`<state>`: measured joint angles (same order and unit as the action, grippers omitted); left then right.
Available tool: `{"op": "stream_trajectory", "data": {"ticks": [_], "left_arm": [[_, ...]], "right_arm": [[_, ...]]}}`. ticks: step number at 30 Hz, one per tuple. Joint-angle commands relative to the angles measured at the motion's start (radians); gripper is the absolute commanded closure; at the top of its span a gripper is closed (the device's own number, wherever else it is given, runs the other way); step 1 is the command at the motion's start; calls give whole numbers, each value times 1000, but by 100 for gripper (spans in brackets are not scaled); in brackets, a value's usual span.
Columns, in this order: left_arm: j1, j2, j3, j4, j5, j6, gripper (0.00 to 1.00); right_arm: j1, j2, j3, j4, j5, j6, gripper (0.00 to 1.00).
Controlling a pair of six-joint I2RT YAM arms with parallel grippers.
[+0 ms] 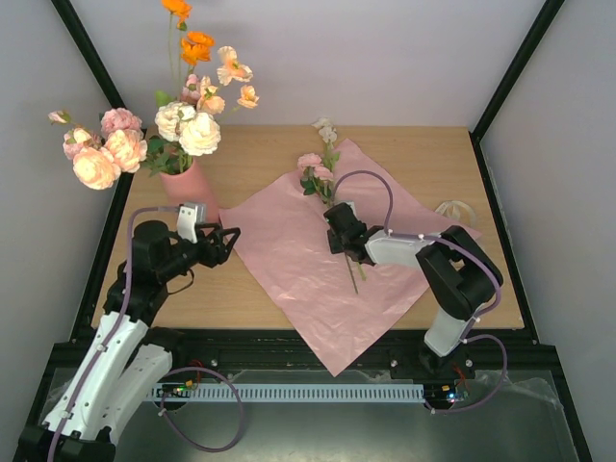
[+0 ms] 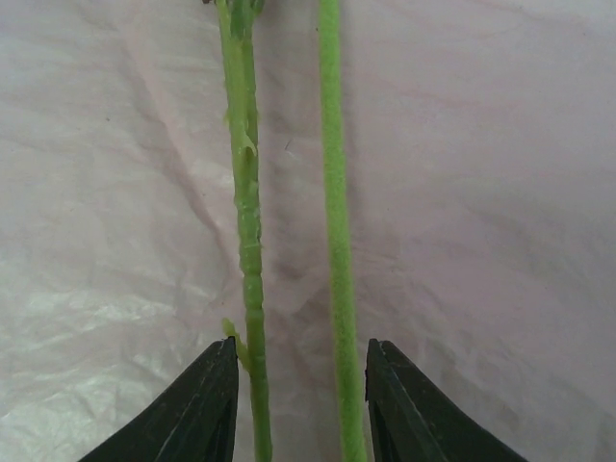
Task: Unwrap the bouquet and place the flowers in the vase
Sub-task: Pick up the fake flower from the wrapping paper.
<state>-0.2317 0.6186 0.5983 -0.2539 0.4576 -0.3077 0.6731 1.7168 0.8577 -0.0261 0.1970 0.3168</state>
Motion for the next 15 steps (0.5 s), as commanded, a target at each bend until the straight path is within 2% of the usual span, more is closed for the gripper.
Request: {"op": "stream_trajectory", "data": {"ticks": [1,5,10,15], "left_arm": [[-12,-35,-19,10,-45,-5,0],[-12,-37,-22,18,-57,-11,1],[-13,-22,-22,12,-54,-19,1],[-13,-24,-21,13,-51,-23,0]], "right_arm": [[-11,18,30,7,-35,-16,65],[-12,29,48,-12,-34,-19,71],[-12,43,85,-48,-40,-23,72],[-12,42,107,-79,-48,-26,66]]}}
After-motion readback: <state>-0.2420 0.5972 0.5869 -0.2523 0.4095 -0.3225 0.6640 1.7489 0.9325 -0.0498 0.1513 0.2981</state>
